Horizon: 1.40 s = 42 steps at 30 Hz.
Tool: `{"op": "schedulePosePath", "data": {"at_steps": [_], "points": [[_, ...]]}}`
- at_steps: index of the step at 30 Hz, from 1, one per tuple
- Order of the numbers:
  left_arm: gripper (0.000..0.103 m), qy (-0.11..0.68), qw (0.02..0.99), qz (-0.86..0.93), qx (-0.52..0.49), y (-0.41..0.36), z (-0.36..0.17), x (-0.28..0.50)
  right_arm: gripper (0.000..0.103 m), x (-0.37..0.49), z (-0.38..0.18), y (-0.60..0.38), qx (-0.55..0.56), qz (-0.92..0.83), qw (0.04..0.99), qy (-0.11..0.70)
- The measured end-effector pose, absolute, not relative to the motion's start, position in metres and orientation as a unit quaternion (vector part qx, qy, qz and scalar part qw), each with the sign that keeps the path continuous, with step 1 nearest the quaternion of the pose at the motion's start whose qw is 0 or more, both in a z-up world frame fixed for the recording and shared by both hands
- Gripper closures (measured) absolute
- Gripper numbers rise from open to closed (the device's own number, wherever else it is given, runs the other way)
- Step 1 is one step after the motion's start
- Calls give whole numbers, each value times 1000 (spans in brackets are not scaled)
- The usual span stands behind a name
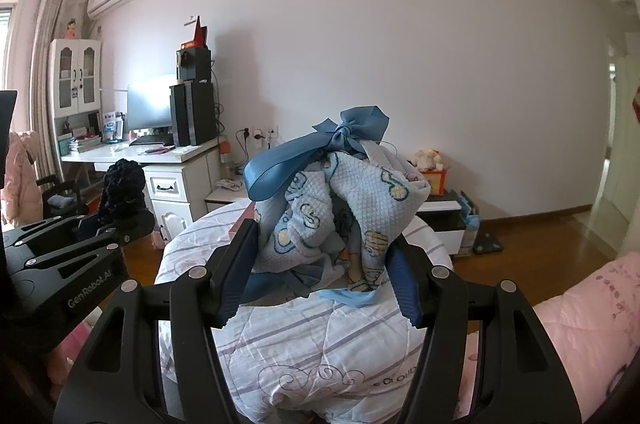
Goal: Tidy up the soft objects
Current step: 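Lift both held items and carry them over the pink tray, then lower both items into the pink tray and open both tools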
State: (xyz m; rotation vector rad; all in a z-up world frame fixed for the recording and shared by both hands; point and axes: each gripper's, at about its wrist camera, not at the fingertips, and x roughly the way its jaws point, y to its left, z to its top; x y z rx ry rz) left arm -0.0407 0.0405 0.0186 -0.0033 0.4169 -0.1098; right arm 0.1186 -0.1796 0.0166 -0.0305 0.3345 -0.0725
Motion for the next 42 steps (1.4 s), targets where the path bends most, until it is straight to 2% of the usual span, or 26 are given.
{"op": "schedulePosePath", "data": {"at_steps": [14,24,42], "points": [[84,225,972,-62,4,30,20,-11,45,140,10,-187,-4,-45,983,180],[84,254,965,-65,5,25,16,43,45,174,-4,-194,6,-49,977,208],[84,299,952,-57,21,-20,16,240,45,295,-29,-225,23,-65,968,239]]}}
